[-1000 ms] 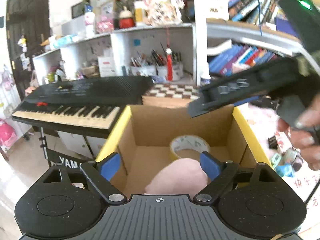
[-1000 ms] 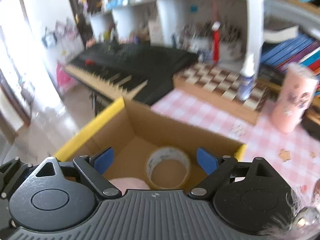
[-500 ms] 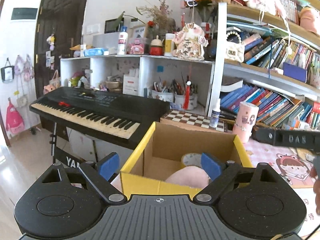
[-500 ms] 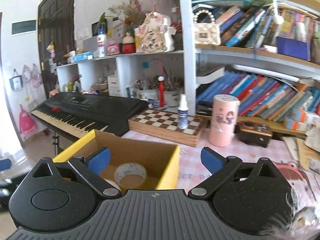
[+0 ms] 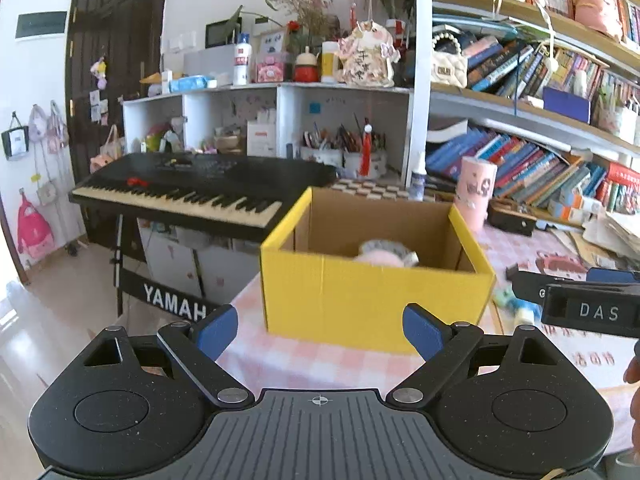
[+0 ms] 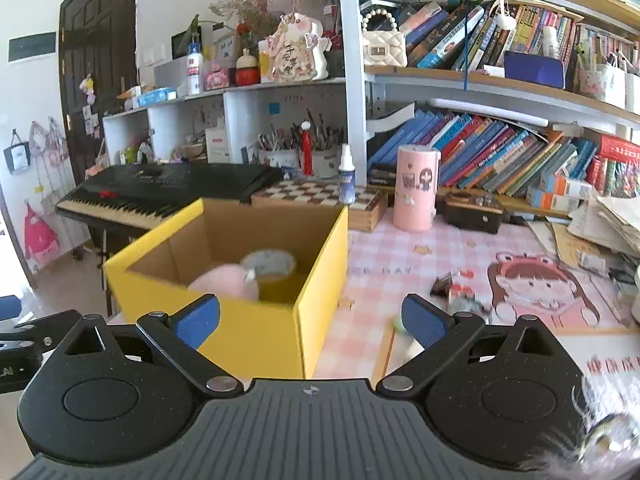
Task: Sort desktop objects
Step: 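Withdraw both grippers from the box back over the table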
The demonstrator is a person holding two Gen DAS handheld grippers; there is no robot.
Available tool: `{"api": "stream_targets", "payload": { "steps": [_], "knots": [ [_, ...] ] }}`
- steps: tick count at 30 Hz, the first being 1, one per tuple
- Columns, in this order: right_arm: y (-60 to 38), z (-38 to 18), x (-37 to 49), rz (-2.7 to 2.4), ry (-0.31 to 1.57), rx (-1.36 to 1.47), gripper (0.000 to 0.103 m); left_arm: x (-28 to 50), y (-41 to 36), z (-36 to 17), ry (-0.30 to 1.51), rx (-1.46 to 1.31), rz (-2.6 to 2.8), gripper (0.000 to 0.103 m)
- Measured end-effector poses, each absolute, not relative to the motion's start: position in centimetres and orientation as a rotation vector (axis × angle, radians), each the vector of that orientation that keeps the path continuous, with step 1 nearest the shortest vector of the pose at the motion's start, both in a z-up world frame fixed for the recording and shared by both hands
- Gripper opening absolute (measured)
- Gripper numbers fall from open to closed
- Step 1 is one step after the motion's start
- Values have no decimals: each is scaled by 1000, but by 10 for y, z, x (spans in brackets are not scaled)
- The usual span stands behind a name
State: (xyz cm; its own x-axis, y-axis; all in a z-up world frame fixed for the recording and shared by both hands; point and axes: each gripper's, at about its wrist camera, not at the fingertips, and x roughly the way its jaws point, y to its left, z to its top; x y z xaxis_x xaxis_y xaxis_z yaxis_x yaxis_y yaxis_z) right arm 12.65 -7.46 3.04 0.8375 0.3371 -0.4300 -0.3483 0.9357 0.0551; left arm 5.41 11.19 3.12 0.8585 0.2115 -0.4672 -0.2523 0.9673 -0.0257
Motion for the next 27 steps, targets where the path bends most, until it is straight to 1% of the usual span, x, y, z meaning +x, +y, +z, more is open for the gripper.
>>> {"api": "stream_targets", "payload": {
  "steps": [6,11,19,27],
  "knots": [
    [-72,20,78,360,448,-45,98,26,106,22,514,-78,236,92],
    [-67,9,53,372,486,-91,98,7,105,13,548,-80,212,92],
    [-68,-2,31,339,568,-81,101,-9,105,1,606,-107,154,93],
    [-75,-8,14,296,600,-89,101,-21,101,-8,633,-134,109,93]
  ]
}}
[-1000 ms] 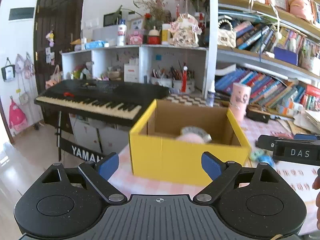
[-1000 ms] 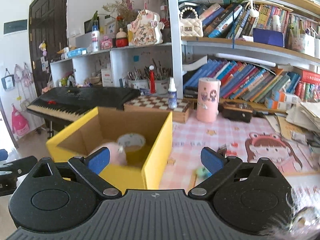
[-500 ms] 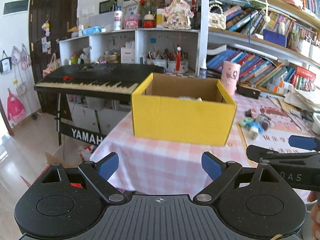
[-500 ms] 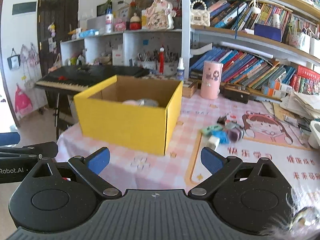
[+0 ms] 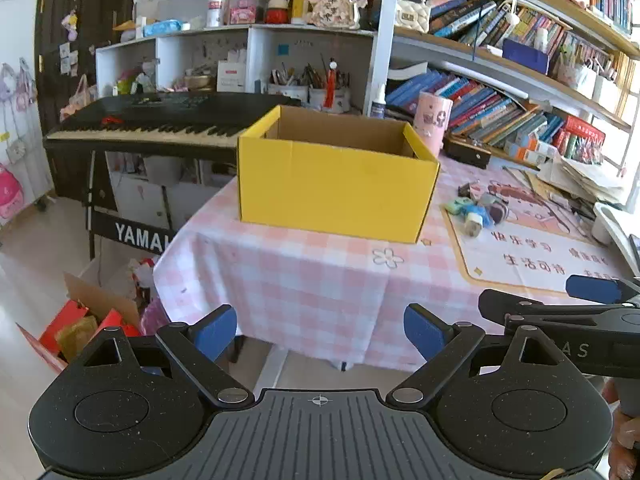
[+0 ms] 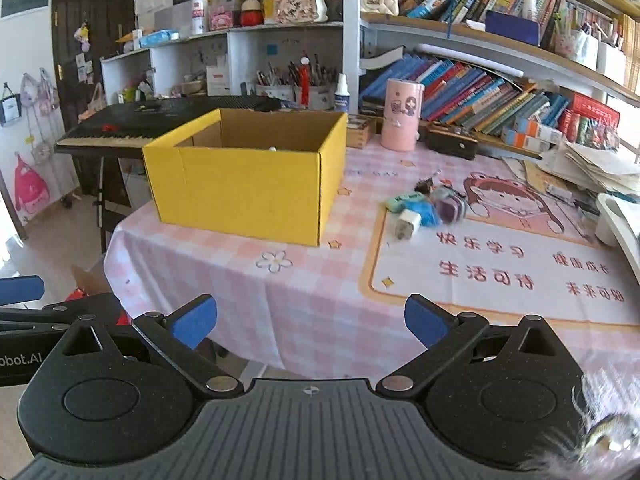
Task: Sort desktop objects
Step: 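Withdraw both grippers from the box back over the table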
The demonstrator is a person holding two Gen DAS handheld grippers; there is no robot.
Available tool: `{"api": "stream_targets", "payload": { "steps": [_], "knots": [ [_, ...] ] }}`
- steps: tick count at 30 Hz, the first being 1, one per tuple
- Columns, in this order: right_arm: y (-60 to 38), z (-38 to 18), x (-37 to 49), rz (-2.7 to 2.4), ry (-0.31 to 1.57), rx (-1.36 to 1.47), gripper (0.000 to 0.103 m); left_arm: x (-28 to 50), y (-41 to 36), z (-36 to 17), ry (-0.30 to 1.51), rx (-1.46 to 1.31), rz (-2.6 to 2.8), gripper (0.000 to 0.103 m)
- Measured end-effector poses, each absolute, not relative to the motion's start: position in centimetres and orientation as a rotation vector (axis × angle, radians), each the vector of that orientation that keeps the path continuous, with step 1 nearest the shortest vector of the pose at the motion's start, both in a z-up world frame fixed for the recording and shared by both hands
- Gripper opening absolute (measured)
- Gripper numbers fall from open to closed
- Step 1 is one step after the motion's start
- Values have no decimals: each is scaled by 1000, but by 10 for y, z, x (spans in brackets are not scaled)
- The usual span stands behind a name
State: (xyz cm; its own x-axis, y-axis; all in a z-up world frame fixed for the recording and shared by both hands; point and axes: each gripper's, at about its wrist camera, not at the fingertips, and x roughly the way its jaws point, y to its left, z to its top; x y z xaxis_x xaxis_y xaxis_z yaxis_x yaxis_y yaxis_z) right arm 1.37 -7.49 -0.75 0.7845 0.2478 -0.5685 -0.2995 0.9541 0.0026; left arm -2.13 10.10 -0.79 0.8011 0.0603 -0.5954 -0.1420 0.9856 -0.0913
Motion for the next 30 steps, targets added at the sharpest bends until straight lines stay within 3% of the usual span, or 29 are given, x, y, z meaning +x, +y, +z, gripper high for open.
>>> {"api": "stream_targets", "payload": {
  "steps": [30],
  "knots": [
    [-129,-15,35,125,682,-78,103,26,40,-17,704,-7,-92,92]
  ]
}}
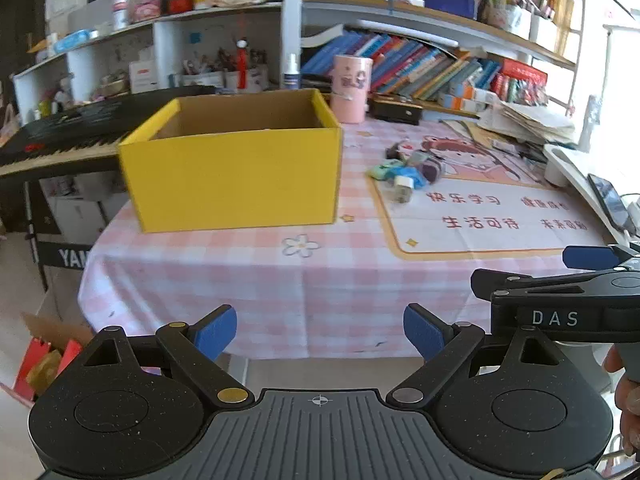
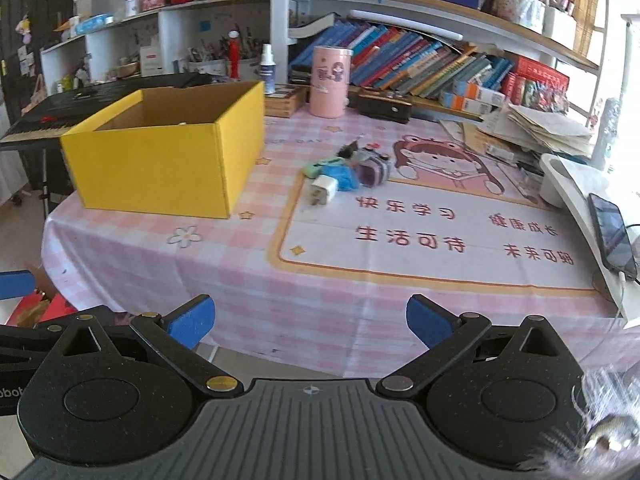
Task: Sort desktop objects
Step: 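Withdraw both grippers from the box back over the table, then reach the left gripper to the white plug charger and grasp it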
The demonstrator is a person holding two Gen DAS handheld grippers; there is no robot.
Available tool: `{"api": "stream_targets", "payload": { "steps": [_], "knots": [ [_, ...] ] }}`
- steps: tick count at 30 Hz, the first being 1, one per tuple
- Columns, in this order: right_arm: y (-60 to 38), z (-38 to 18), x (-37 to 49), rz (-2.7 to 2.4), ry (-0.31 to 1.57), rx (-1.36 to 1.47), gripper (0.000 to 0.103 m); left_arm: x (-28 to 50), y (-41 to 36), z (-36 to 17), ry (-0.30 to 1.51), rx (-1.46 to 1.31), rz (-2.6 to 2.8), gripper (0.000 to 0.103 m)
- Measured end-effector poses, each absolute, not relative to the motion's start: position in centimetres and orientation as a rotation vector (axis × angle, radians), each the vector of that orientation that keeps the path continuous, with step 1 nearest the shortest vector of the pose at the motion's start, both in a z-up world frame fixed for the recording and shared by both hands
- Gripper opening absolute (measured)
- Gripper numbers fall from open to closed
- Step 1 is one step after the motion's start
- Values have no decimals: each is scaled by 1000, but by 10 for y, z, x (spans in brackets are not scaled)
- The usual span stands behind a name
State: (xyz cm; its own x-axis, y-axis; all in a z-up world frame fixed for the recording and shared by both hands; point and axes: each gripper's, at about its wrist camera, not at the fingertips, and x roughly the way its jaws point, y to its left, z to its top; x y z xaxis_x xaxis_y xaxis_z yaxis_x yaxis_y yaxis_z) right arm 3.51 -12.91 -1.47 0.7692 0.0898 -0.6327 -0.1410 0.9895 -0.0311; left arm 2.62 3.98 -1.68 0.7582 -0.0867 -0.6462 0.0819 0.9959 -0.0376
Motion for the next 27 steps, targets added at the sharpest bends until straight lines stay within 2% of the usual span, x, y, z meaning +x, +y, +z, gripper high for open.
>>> {"api": "stream_targets", "payload": {
  "steps": [17,27],
  "knots": [
    [-195,-24,80,56,741,-33,103,79,-23,-24,750,36,-137,92],
    [-231,-19,123,68,711,-71,100,131,-68,-33,749,18,-118,88]
  ]
}}
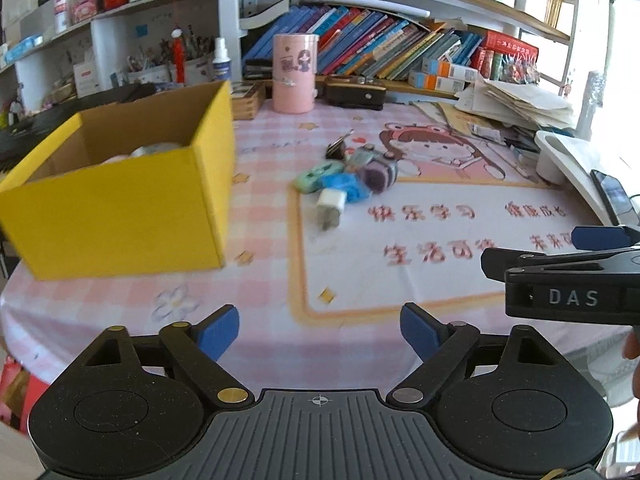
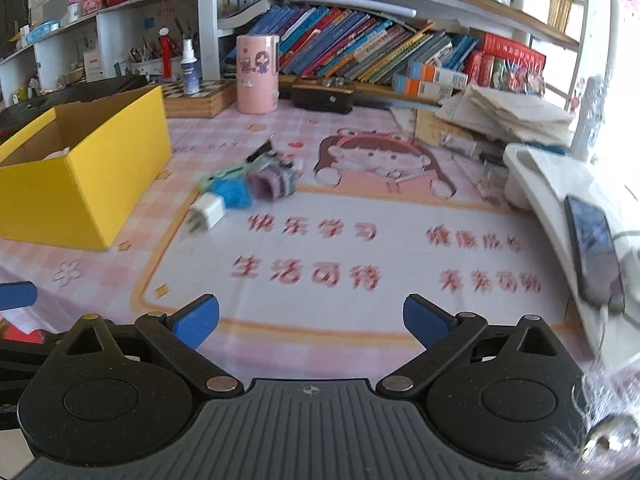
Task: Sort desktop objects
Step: 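Reach the left gripper to the white plug charger and grasp it, then grasp the grey toy truck with the right gripper while the left gripper holds the charger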
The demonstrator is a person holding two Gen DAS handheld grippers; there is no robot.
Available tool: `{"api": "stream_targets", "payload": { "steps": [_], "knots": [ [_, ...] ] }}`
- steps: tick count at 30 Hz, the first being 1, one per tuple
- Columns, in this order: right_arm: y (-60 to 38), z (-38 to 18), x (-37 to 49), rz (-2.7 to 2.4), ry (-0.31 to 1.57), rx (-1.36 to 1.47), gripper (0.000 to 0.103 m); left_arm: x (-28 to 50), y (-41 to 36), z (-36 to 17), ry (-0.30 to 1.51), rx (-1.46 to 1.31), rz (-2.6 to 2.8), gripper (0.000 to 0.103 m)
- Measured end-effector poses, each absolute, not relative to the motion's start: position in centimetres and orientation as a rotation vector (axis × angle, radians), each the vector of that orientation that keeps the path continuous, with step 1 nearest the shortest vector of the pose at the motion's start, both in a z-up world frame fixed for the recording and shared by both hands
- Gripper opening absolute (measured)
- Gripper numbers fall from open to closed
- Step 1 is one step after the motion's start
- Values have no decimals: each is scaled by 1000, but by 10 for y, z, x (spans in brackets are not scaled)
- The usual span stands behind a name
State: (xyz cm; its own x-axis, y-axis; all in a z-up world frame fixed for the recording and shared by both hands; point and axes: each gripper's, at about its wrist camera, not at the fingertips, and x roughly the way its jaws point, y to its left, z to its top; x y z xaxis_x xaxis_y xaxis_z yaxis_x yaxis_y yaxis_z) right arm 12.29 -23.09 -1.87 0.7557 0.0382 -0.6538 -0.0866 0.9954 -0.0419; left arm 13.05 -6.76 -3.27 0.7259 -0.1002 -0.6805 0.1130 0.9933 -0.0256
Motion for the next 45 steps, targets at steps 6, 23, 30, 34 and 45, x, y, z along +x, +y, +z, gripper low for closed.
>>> {"api": "stream_targets", "payload": {
  "steps": [6,23,30,34,45],
  "knots": [
    [-259,-15,153,112,679,-74,96,165,-90,-40,725,30,-82,87],
    [-284,-20,231,288,672,-77,84,270,-109,-69,773,47,8,44],
    [-288,-21,251,366,682,-40,83,285,-111,-77,814,35,-3,27],
    [-282,-23,266,403,695,-33,78,285,-105,-73,827,-6,-24,24],
    [-241,-55,320,561,724,-264,52,238,-86,-35,796,-120,5,24]
  ]
}}
